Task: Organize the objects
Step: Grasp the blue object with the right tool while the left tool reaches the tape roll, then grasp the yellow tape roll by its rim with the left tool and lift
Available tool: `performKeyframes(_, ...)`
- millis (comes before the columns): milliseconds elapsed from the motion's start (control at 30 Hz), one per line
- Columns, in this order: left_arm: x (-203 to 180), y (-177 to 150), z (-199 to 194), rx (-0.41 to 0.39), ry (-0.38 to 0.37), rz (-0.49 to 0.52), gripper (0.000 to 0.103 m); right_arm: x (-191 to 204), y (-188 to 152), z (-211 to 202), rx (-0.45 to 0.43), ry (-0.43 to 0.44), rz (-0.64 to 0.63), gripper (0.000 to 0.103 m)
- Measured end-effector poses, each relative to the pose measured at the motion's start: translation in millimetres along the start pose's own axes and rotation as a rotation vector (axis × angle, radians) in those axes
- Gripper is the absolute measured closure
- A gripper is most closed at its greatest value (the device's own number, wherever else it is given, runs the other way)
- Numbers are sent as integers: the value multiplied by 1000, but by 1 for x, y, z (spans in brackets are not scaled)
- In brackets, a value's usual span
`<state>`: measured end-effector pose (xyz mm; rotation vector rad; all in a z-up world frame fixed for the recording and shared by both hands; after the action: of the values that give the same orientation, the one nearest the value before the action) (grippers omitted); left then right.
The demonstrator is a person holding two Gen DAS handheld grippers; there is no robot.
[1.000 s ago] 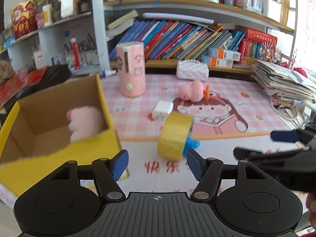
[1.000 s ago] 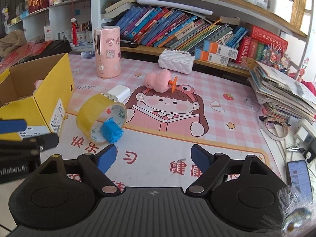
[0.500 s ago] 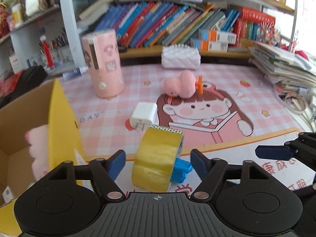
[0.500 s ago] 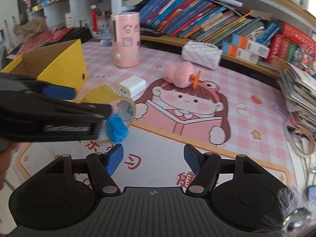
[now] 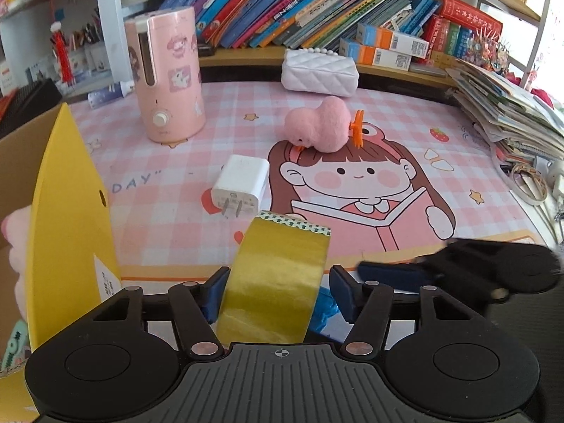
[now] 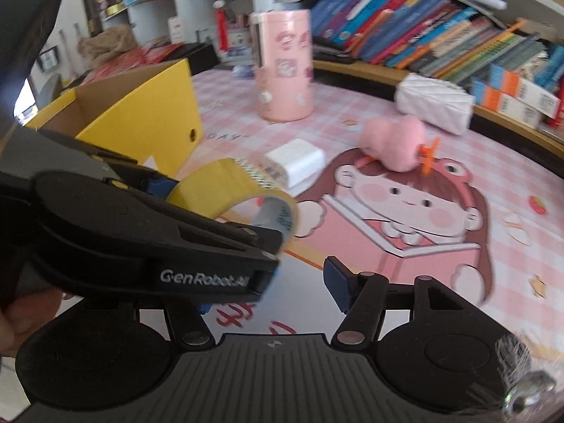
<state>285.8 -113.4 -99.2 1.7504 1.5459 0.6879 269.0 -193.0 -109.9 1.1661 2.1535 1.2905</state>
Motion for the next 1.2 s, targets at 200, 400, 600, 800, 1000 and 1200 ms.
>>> performKeyframes(200,2,1,3,12,6,-7,53,2,-4,20,28,47,21,67)
performKeyframes(400,0,5,2,8,-37,-36,62,0,-2,12,35,75,15,82)
performKeyframes(600,-16,6,1,-1,-93,-32,61,-9,-2,-13,41,56,-14,83)
performKeyframes(800,-32,5,-13,-18,-147,-40,63,-19,-10,-28,49,5,5,83)
performKeyframes(1000,-28,1,-29,-33,-132,-81,30,-34,-9,-41,23,-85,64,83)
performKeyframes(1200,-22,-8,-39,-51,-115,-91,28,-43,-9,-57,-1,-133,110,83)
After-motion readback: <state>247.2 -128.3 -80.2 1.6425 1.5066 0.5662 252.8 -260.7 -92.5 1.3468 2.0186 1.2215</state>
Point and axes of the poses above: each gripper's, at about its wrist camera, not at the fingertips, and z roughly the way its jaws point, x to its left, y to its top, the point moved 6 cm from there along z, roughly the way its jaws point, and after that the axes turned 13 degrees about -x, right-handed, at the moved point
